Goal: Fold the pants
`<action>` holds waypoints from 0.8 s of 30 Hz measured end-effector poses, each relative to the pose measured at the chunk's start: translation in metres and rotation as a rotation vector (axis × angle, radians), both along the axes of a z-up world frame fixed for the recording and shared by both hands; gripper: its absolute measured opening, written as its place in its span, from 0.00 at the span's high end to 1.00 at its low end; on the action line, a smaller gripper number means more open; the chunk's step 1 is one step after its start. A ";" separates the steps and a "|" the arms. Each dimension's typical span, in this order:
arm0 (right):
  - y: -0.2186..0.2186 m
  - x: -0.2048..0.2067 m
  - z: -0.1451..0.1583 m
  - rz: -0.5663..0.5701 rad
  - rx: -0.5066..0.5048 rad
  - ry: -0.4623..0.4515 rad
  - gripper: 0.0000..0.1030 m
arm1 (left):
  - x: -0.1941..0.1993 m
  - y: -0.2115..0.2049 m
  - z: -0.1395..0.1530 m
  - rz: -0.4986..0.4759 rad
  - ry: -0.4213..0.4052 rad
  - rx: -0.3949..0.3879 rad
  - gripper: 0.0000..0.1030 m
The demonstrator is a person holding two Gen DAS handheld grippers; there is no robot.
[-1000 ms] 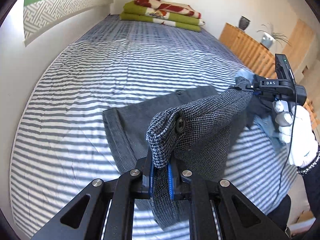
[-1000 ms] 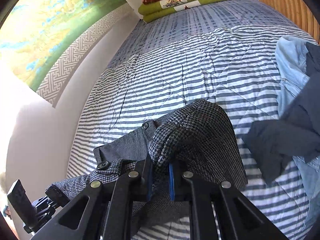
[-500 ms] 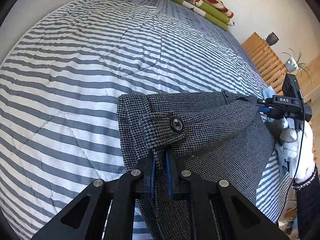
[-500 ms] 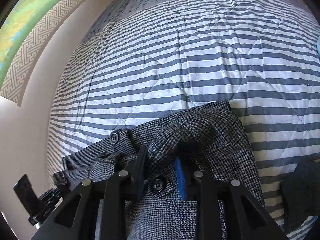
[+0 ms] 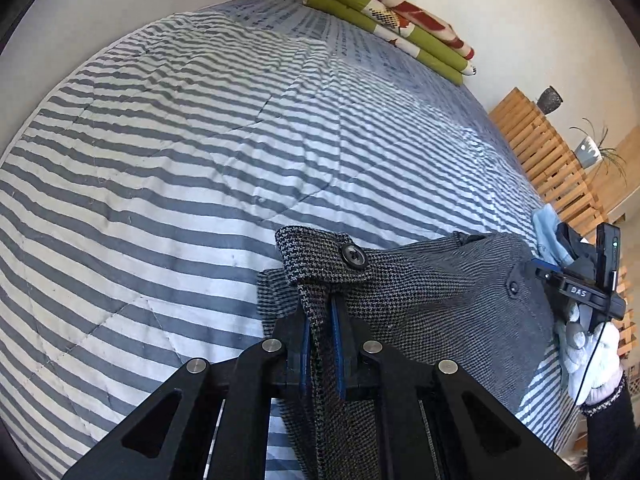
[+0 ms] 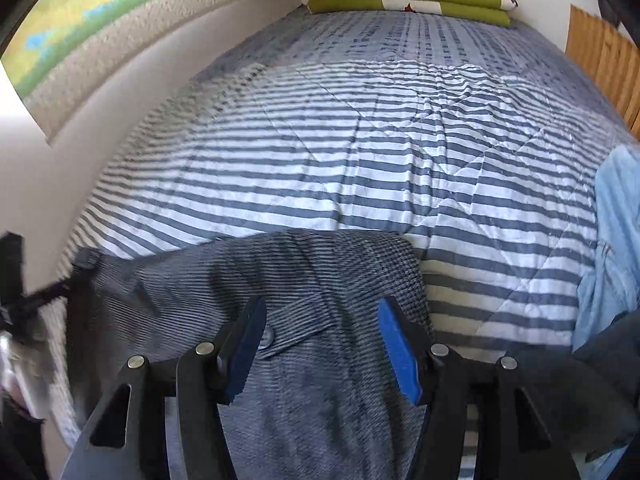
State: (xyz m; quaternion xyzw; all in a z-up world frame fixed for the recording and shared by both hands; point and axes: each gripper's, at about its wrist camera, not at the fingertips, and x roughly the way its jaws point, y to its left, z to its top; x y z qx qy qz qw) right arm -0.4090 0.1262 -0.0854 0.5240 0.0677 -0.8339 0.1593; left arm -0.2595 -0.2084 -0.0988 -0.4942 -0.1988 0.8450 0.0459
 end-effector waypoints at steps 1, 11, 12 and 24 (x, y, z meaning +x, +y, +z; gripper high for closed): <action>0.002 -0.008 -0.015 -0.043 0.062 -0.003 0.47 | -0.001 -0.004 -0.006 0.008 -0.032 0.012 0.90; 0.001 0.024 0.029 0.019 -0.002 0.112 0.46 | 0.036 -0.022 0.034 0.080 0.021 -0.074 0.50; -0.009 0.029 0.033 0.059 -0.025 0.112 0.46 | 0.045 -0.016 0.039 0.058 0.028 -0.052 0.50; -0.071 -0.002 -0.027 0.131 -0.003 -0.052 0.46 | 0.119 0.108 -0.023 -0.311 -0.085 -0.086 0.51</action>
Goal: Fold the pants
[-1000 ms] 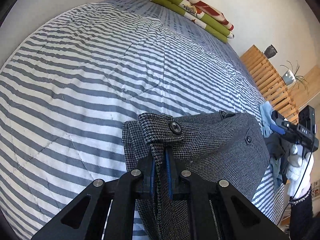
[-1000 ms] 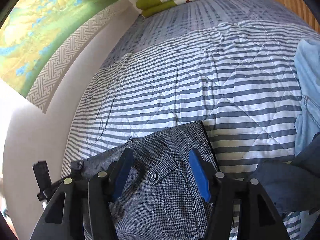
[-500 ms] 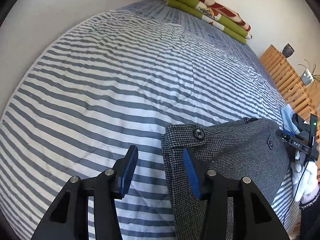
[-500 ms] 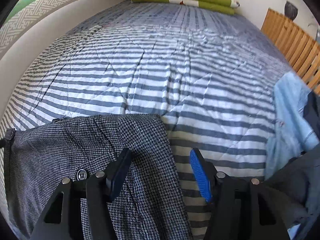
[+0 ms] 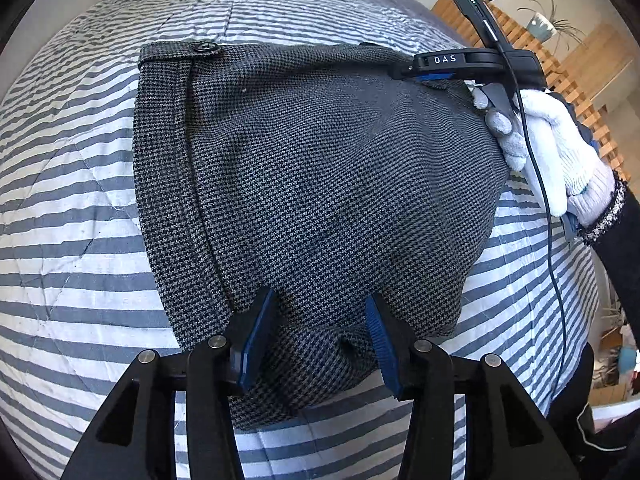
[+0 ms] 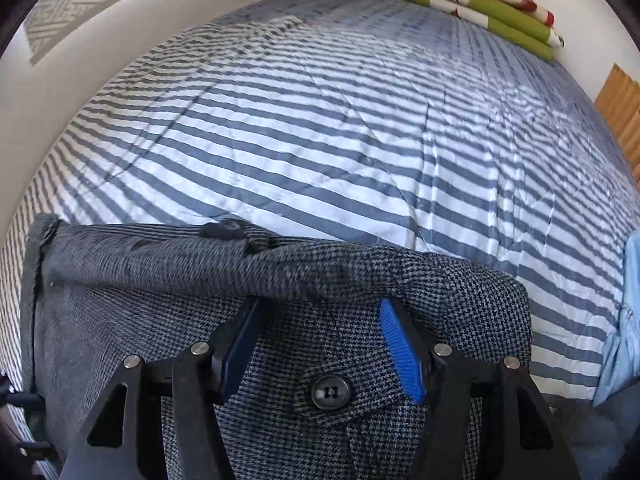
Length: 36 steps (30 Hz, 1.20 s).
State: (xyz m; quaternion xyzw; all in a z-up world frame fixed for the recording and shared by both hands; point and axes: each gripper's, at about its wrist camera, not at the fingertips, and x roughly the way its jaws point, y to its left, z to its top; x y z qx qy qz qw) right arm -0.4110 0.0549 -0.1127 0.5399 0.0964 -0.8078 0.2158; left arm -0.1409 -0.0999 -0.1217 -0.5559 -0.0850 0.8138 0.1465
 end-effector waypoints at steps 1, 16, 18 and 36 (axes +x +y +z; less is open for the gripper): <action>0.006 0.001 0.009 -0.015 -0.028 -0.011 0.46 | -0.001 0.000 0.002 0.003 -0.009 -0.005 0.51; 0.194 0.118 0.025 -0.320 -0.238 -0.082 0.43 | -0.134 0.047 0.063 0.081 0.156 0.021 0.50; 0.188 0.115 0.023 -0.317 -0.246 -0.077 0.43 | -0.156 0.045 0.051 0.129 0.144 0.036 0.51; 0.185 0.121 0.007 -0.342 -0.304 -0.160 0.36 | -0.113 0.002 0.057 0.298 0.133 0.040 0.44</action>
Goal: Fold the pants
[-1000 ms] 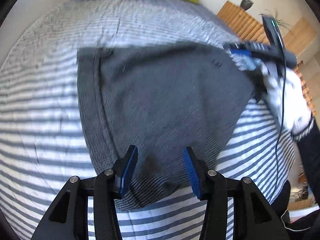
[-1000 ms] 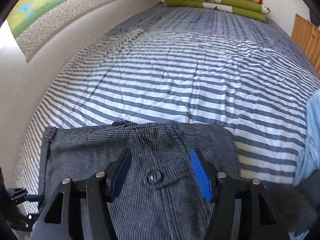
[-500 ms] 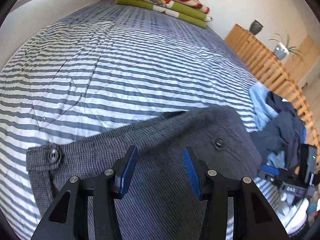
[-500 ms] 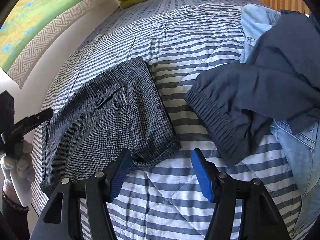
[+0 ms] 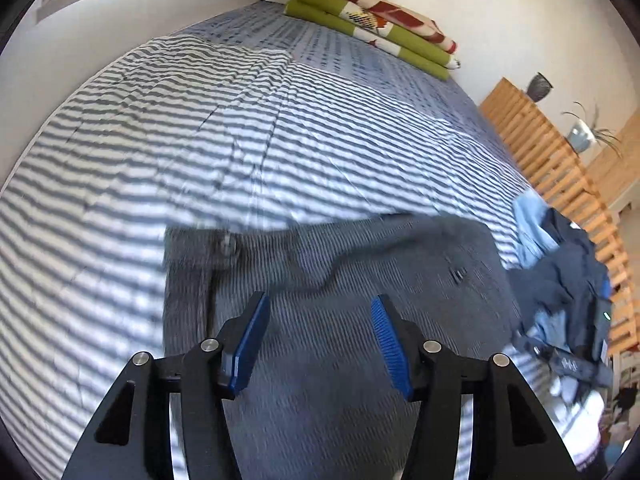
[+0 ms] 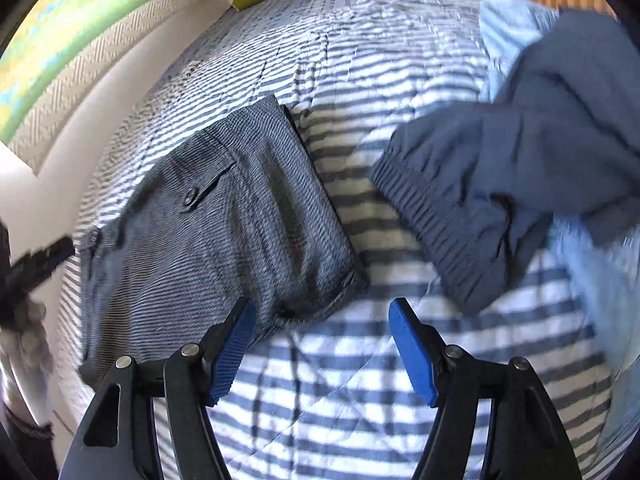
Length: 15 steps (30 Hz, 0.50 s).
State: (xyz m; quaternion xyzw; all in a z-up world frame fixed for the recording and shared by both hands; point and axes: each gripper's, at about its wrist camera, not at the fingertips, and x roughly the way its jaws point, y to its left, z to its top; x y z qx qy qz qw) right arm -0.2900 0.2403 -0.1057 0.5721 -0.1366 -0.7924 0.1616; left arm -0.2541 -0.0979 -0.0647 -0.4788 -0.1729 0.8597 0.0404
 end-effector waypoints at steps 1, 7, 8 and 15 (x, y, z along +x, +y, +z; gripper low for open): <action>-0.001 0.002 -0.005 -0.009 -0.024 -0.018 0.36 | 0.016 0.005 0.001 -0.025 -0.006 0.005 0.44; -0.016 0.006 -0.015 -0.053 -0.047 0.006 0.30 | 0.058 0.043 -0.034 -0.140 -0.089 -0.037 0.45; -0.018 0.004 -0.014 -0.059 -0.067 0.004 0.30 | 0.062 0.049 -0.042 -0.144 -0.110 -0.083 0.45; -0.029 -0.015 -0.025 -0.101 -0.181 -0.033 0.28 | 0.069 0.070 -0.074 -0.199 -0.152 -0.287 0.43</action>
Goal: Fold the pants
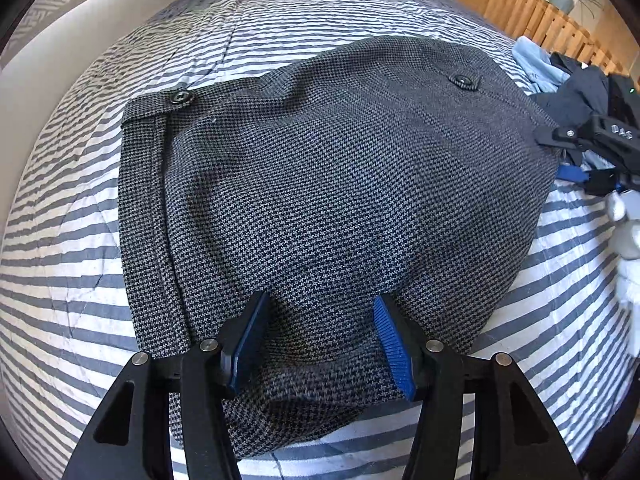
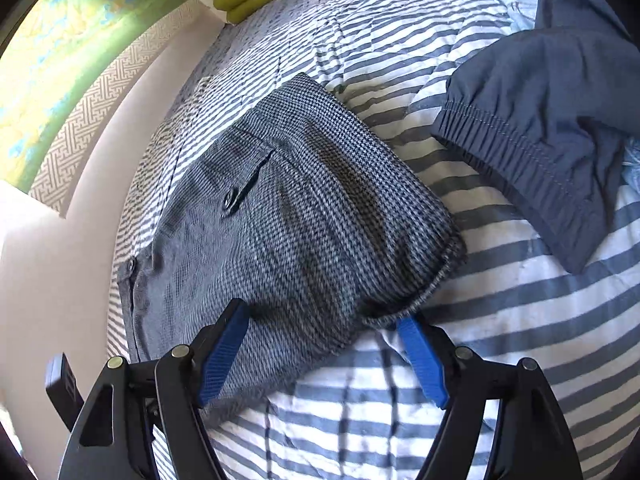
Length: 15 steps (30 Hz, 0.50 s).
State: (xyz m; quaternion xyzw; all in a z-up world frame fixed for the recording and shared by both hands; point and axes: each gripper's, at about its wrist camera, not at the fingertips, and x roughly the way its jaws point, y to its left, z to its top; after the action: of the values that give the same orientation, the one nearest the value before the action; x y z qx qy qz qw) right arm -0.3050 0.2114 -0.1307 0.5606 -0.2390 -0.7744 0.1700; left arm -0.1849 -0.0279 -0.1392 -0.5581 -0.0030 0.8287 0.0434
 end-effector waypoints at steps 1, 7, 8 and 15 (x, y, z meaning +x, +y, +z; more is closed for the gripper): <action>0.004 -0.002 -0.001 -0.024 -0.034 0.011 0.26 | 0.000 0.000 0.006 0.008 0.010 0.022 0.44; 0.017 -0.011 -0.007 -0.119 -0.153 0.002 0.27 | -0.018 0.021 0.041 -0.011 0.130 0.132 0.44; 0.017 -0.011 -0.006 -0.123 -0.139 0.005 0.32 | -0.025 0.025 0.036 -0.010 0.124 0.153 0.44; -0.016 -0.006 0.039 -0.010 0.132 0.153 0.74 | -0.031 0.034 0.002 -0.015 0.046 0.182 0.44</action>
State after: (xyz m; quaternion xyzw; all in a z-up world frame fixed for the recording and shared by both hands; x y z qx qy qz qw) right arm -0.3113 0.1951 -0.0918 0.5087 -0.1764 -0.8298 0.1466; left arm -0.2160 0.0056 -0.1376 -0.5328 -0.0733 0.8371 0.1004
